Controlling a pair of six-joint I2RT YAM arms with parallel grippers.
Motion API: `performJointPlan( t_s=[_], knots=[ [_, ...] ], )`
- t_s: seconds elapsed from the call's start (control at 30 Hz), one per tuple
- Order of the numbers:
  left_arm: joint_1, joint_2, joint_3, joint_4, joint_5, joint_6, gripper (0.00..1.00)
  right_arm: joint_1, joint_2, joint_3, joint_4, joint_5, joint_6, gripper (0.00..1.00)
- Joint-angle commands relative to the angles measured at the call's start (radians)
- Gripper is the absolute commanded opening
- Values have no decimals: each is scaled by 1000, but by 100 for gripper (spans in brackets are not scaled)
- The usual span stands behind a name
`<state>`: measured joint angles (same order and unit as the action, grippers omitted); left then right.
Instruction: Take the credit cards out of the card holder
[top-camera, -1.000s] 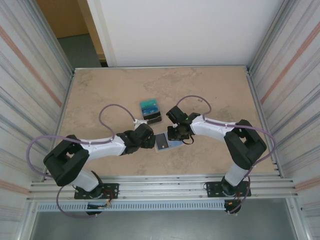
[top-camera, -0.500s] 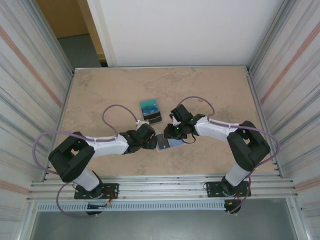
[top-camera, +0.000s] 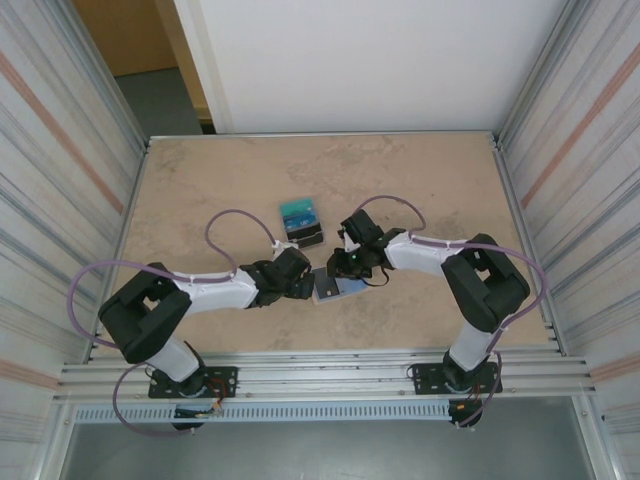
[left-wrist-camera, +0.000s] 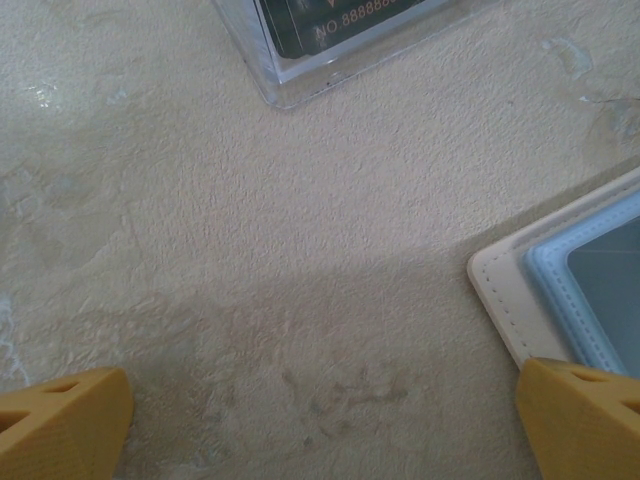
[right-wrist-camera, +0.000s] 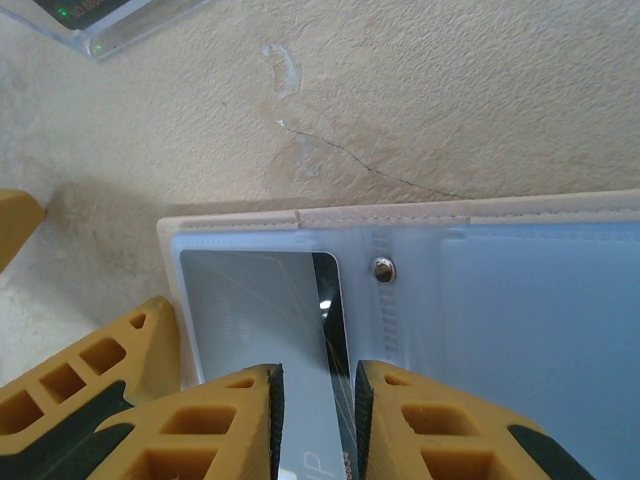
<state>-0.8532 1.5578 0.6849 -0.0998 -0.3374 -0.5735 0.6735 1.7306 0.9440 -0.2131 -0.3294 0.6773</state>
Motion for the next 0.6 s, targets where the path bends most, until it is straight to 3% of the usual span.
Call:
performJointPlan(
  t_s=[0.0,0.57],
  knots=[
    [-7,2,19,-20,-21,-9,99,-2,24,-10,13,-30,10,27],
    [-7,12,29,-45,-34,-16,98,1,34,-22,24,-68,14,27]
  ],
)
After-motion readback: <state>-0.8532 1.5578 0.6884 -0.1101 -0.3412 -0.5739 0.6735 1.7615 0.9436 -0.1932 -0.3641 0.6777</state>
